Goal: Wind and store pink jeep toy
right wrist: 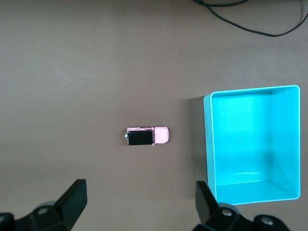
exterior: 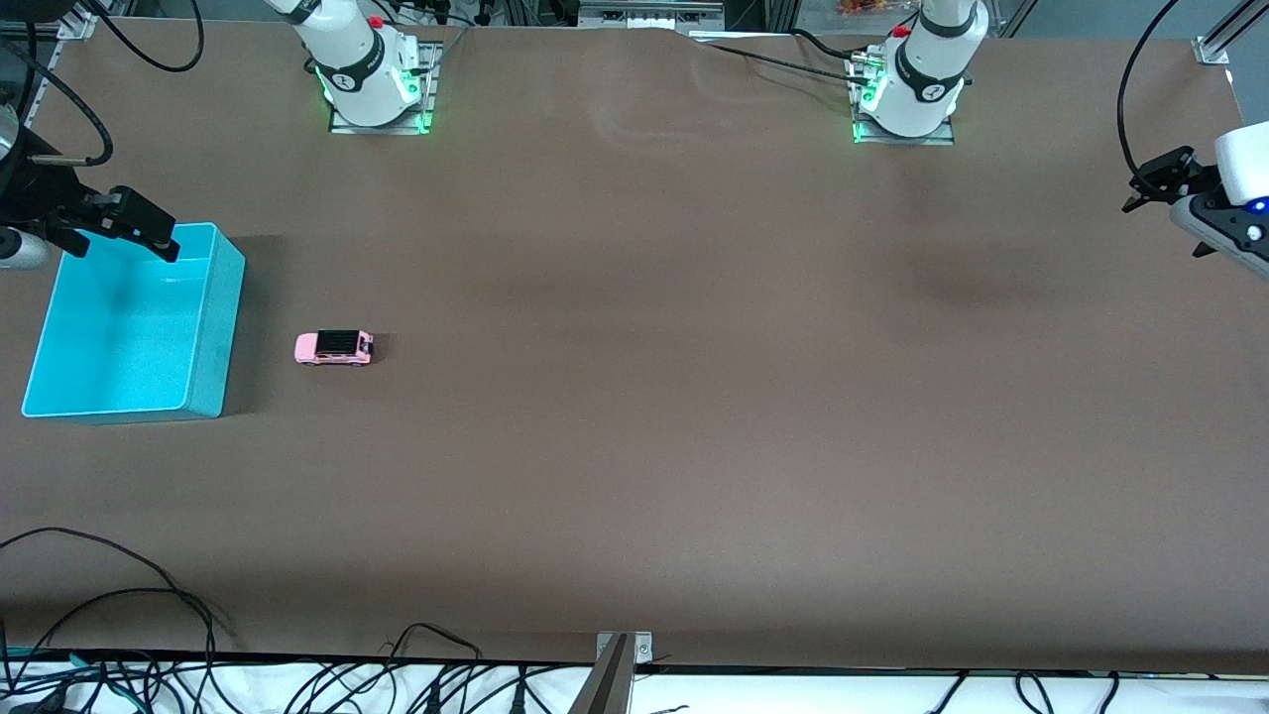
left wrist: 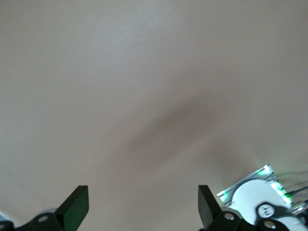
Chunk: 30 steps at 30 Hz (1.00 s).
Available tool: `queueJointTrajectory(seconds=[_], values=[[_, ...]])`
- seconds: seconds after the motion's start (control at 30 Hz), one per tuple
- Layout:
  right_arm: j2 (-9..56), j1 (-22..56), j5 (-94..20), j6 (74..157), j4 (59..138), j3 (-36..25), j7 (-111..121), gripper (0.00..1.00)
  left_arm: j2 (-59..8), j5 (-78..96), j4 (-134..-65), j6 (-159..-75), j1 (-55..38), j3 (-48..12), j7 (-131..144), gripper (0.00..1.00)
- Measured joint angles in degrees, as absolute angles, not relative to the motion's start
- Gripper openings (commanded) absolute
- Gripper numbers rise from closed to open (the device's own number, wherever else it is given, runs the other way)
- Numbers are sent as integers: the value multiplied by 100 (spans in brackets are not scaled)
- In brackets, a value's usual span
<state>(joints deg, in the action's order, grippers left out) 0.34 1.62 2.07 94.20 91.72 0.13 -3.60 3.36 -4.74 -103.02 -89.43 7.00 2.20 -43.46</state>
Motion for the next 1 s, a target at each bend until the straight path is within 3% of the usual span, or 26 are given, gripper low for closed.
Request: queueJointTrajectory(seconds=[0.53,1.0], values=[[55,162,207,9420,9172,13,-358,100,336,-406,-9551,-8424,663,-128,-2461,100],[195,250,207,9414,9172,157,-358,100,332,-744,-9443,-8410,659,-750,-1994,100]])
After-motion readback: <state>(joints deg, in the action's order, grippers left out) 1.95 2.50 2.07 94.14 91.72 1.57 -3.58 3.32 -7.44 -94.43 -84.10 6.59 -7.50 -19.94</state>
